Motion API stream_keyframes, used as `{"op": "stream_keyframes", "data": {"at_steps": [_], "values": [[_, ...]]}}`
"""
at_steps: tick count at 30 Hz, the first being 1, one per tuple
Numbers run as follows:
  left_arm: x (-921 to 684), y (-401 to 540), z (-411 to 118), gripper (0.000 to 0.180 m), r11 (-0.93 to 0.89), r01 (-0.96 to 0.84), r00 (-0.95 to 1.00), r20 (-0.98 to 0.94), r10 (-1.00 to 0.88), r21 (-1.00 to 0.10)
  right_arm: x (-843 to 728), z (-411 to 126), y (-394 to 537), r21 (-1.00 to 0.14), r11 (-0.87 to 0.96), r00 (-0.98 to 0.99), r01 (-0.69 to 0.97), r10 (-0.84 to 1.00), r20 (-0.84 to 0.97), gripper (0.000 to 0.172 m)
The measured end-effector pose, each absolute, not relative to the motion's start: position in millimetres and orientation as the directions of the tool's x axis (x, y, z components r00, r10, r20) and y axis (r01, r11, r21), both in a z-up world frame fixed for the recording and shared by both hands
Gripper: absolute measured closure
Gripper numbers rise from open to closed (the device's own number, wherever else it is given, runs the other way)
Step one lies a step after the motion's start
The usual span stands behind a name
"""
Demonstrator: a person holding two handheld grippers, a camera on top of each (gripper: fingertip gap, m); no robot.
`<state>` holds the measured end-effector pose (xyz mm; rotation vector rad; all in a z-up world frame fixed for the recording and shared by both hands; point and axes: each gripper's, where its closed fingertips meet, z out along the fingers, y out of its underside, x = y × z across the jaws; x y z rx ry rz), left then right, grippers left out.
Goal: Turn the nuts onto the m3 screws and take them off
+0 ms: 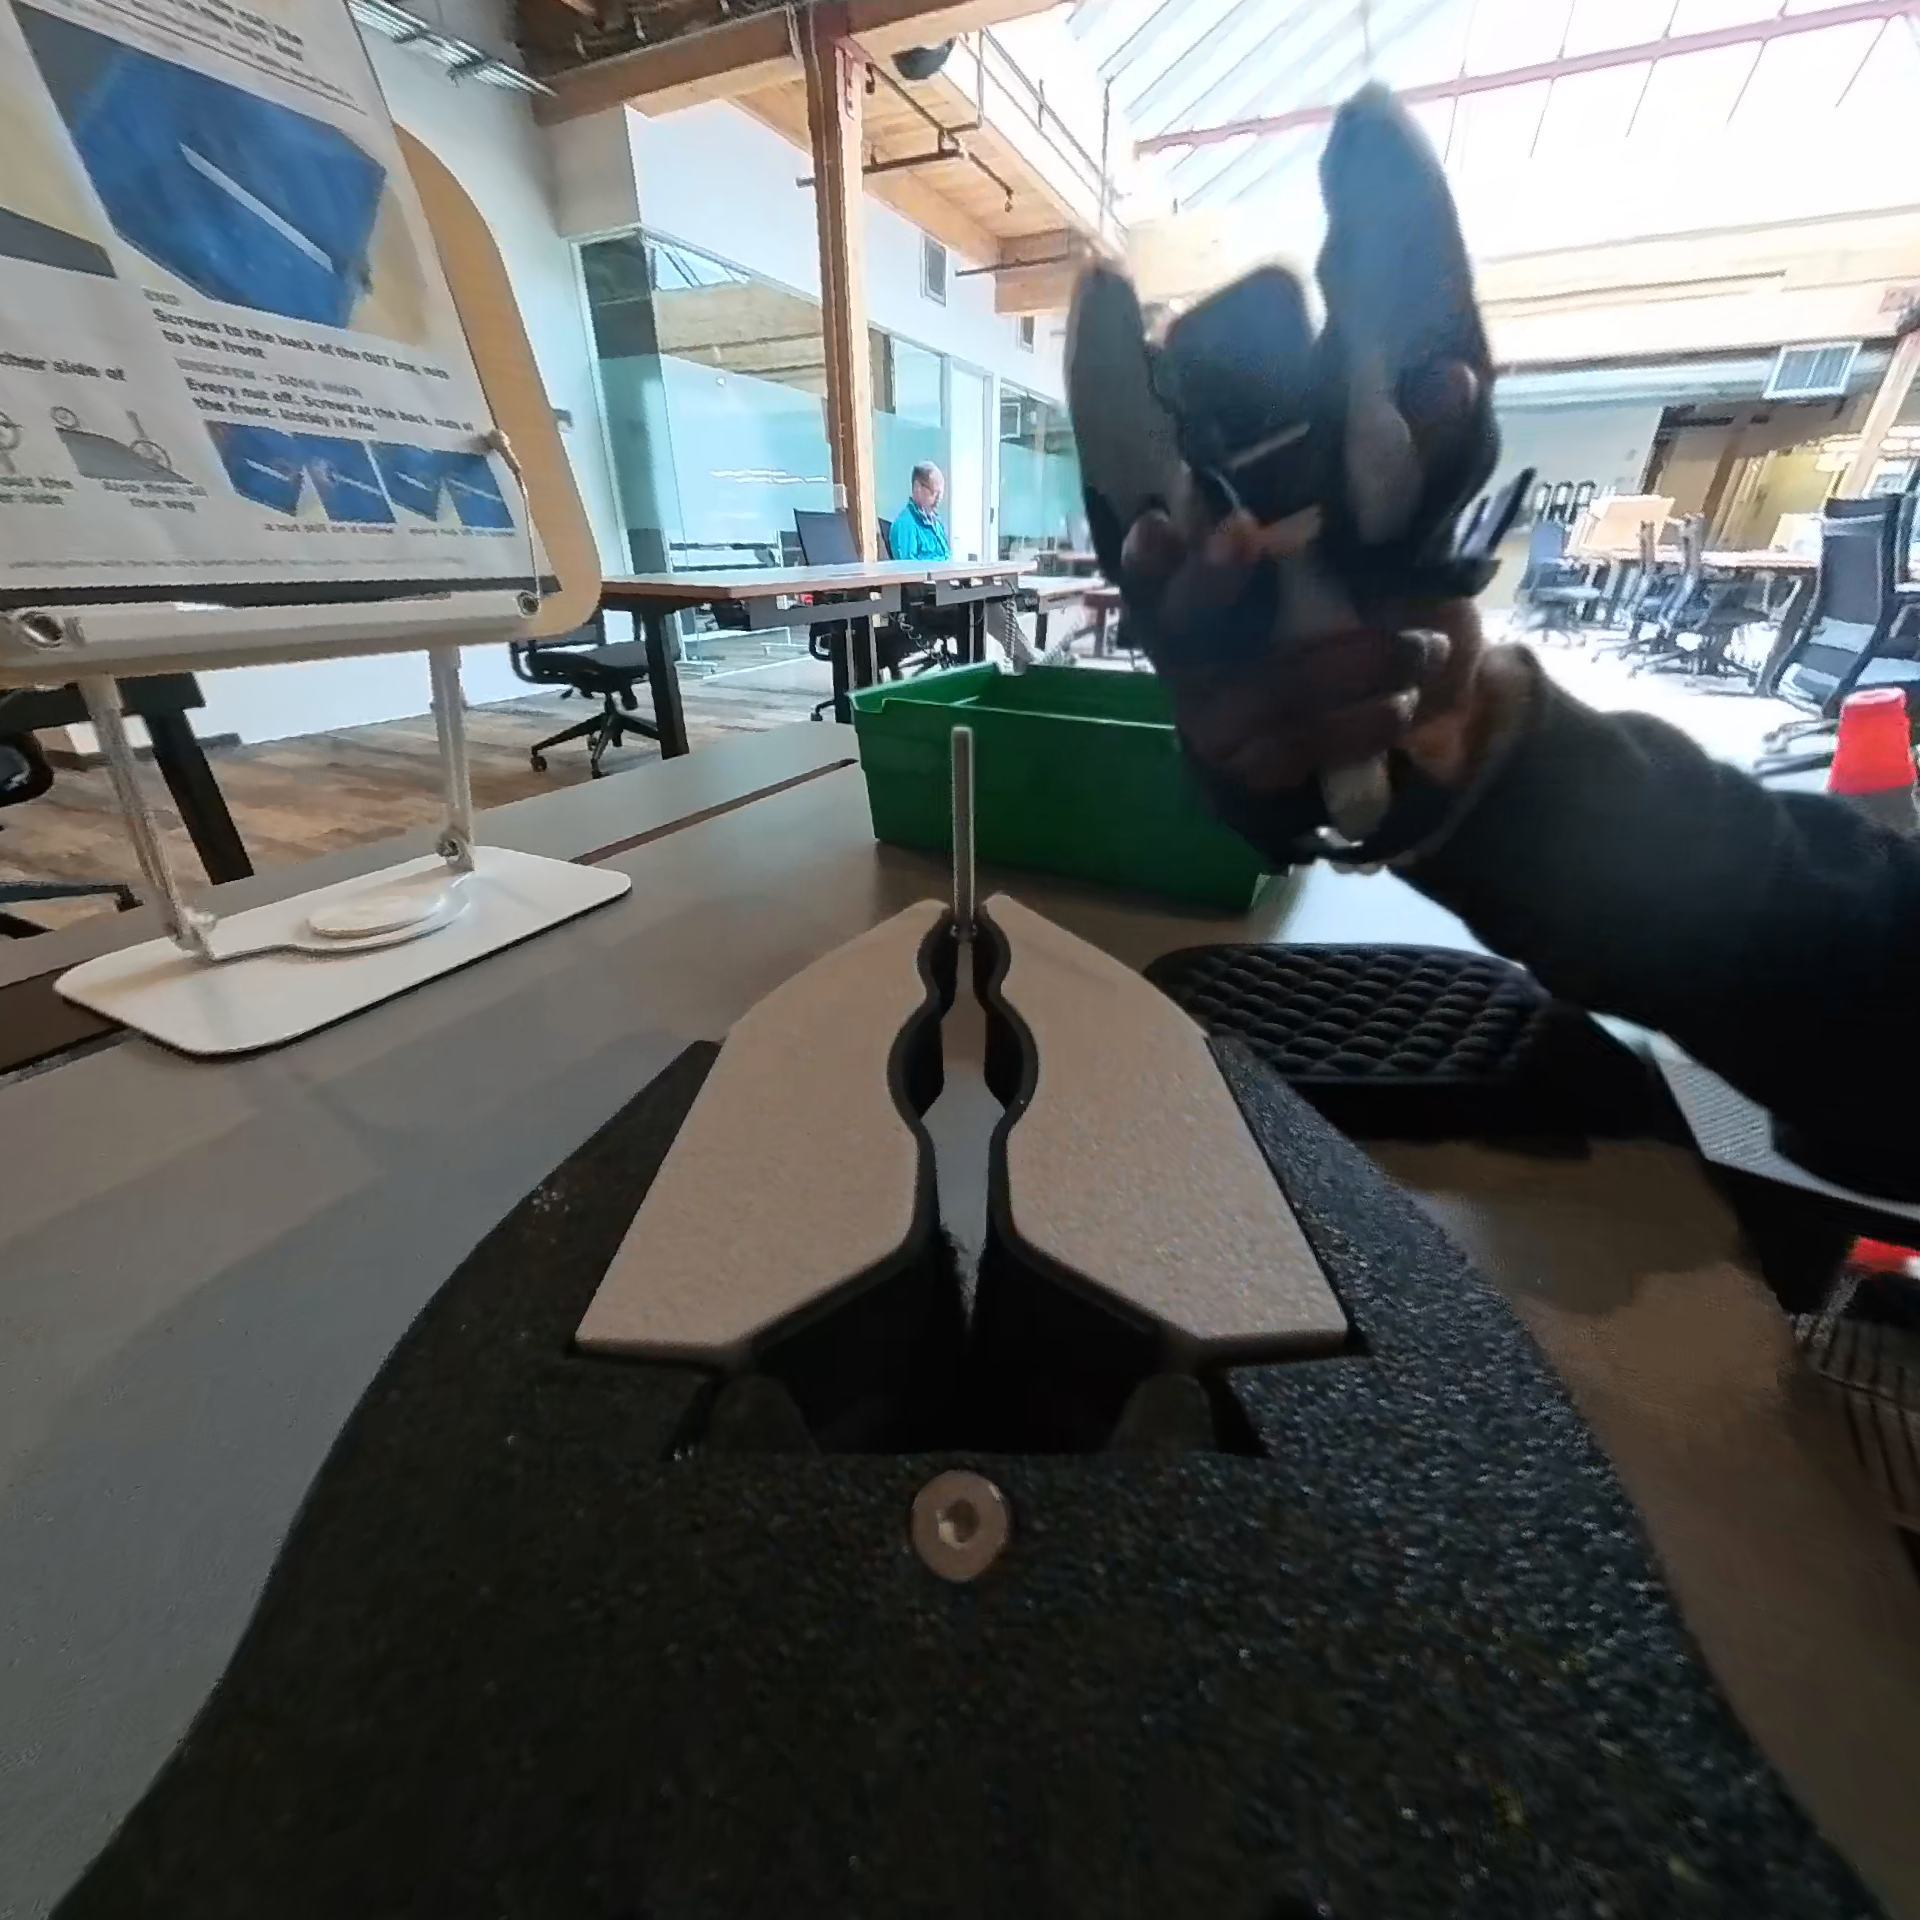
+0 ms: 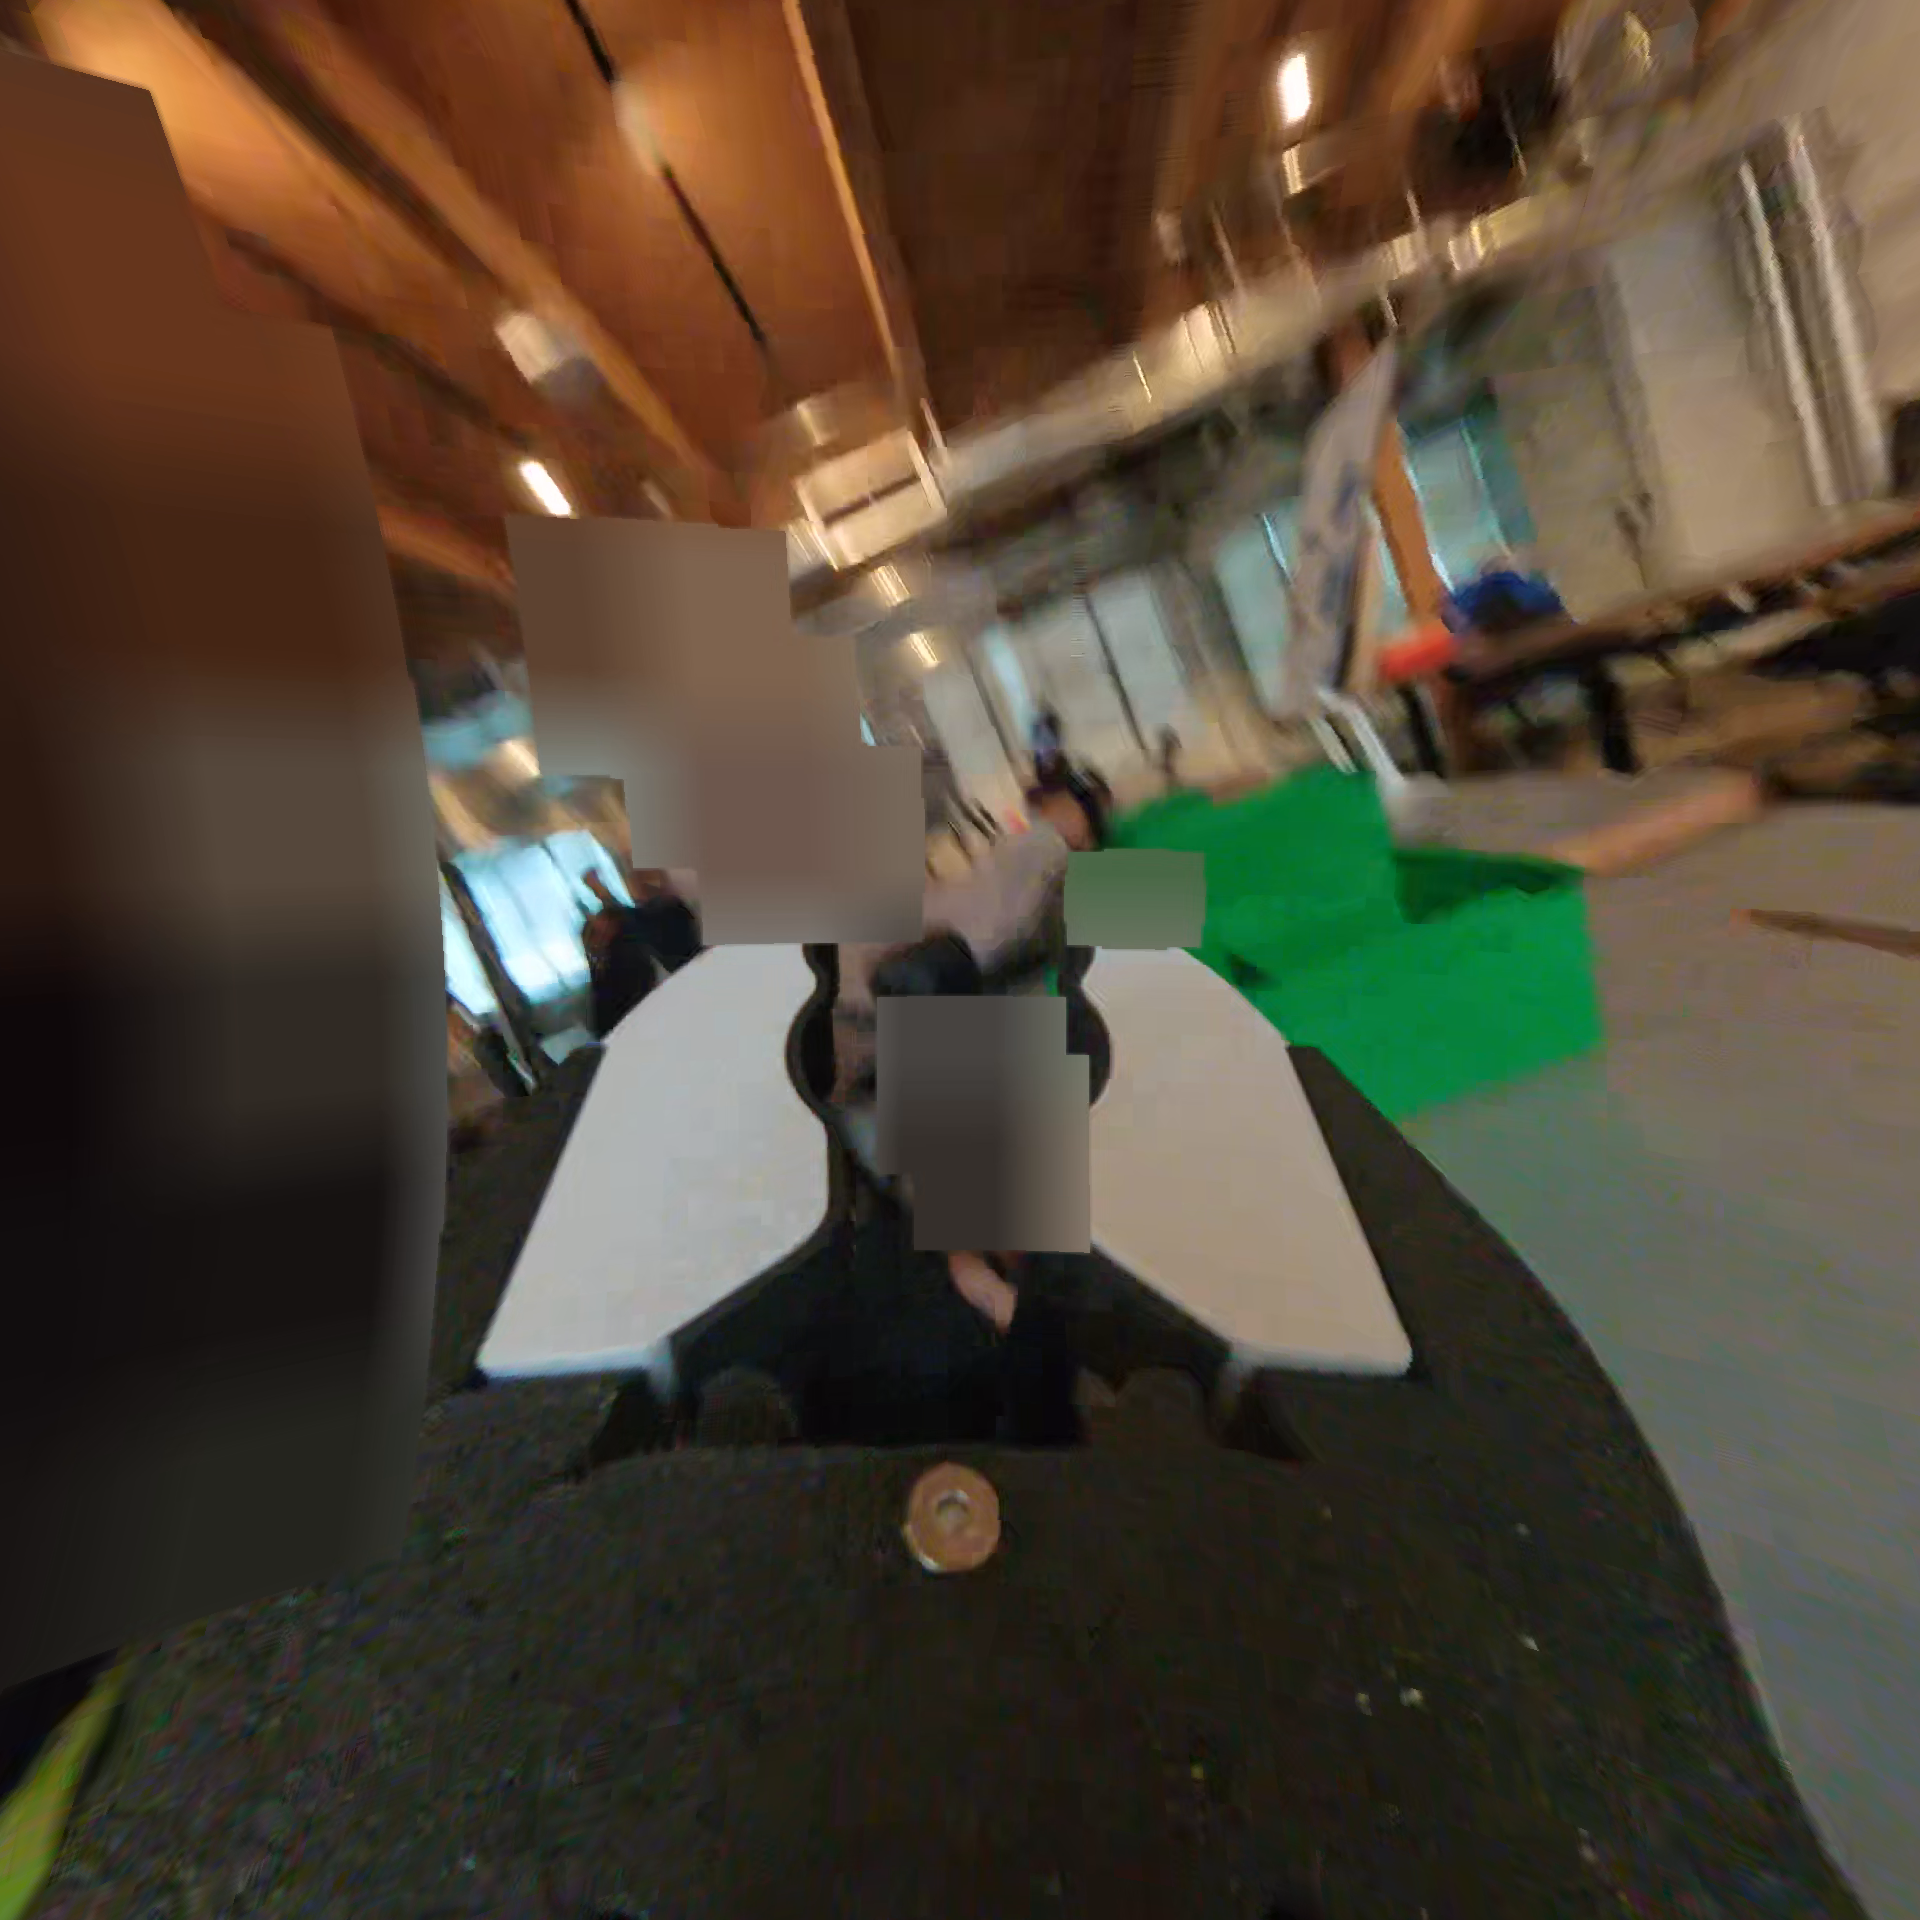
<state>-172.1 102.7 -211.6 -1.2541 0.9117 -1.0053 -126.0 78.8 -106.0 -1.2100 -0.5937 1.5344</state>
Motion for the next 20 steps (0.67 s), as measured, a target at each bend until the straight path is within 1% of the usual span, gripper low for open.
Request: {"op": "stream_keyframes", "data": {"at_steps": [1,3,5,6,8,9,10,12,13,16,18,20], "values": [[-170,102,-212,0.179,0.044,0.083,0.3,-0.017,-0.954,-0.996,-128,-116,80,-0.902,-0.292,0.145,-0.318,0.925,-0.351,0.131],[-168,105,-213,0.179,0.059,0.042,0.279,-0.046,-0.959,-0.997,-125,-135,84,-0.964,-0.238,0.284,-0.119,0.922,-0.263,0.134],[-169,109,-217,0.179,0.055,0.008,0.25,-0.052,-0.967,-0.998,-122,-159,87,-0.971,-0.214,0.358,0.107,0.919,-0.163,0.134],[-171,111,-218,0.179,0.039,0.004,0.237,-0.037,-0.971,-0.999,-120,-173,88,-0.953,-0.196,0.378,0.229,0.921,-0.099,0.132],[-174,115,-223,0.179,0.007,0.007,0.217,-0.006,-0.976,-1.0,-116,-203,88,-0.869,-0.156,0.379,0.47,0.925,0.039,0.123],[-175,117,-224,0.179,-0.009,0.012,0.217,0.011,-0.976,-1.0,-114,-218,88,-0.813,-0.138,0.364,0.566,0.927,0.096,0.123],[-176,118,-224,0.179,-0.016,0.021,0.216,0.02,-0.976,-1.0,-114,-230,88,-0.759,-0.12,0.344,0.64,0.928,0.143,0.127],[-176,118,-224,0.179,-0.009,0.023,0.222,0.014,-0.975,-1.0,-119,-251,83,-0.672,-0.079,0.271,0.736,0.944,0.186,0.142],[-176,118,-225,0.179,-0.005,0.018,0.221,0.009,-0.975,-1.0,-124,-262,77,-0.63,-0.059,0.218,0.774,0.96,0.178,0.146],[-175,115,-227,0.179,0.016,0.003,0.217,-0.015,-0.976,-1.0,-131,-290,68,-0.505,-0.007,0.1,0.863,0.983,0.157,0.151],[-174,114,-228,0.179,0.021,-0.001,0.209,-0.021,-0.978,-1.0,-138,-302,66,-0.459,0.021,0.041,0.888,0.991,0.124,0.157],[-176,114,-226,0.18,0.022,0.01,0.213,-0.019,-0.977,-1.0,-143,-314,67,-0.412,0.027,0.011,0.911,0.996,0.089,0.158]]}}
